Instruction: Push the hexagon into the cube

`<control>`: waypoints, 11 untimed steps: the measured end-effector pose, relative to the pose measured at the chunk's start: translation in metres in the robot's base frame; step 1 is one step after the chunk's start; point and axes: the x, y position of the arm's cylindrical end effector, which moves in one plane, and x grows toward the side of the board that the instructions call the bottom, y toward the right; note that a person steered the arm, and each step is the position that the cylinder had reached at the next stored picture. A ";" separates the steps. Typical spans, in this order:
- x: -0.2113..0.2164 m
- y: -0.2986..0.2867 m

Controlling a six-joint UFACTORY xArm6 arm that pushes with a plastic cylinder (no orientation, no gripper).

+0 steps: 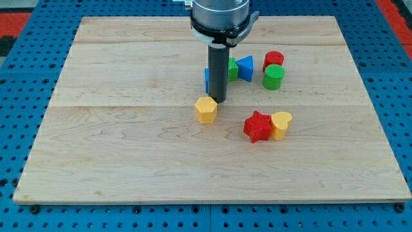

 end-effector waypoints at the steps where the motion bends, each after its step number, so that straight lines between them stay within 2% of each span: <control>1: 0.000 -0.029; 3: 0.002 -0.145; 4: 0.029 -0.152; 6: 0.050 -0.082; 8: 0.043 -0.026; 10: 0.075 -0.027; 11: 0.075 0.004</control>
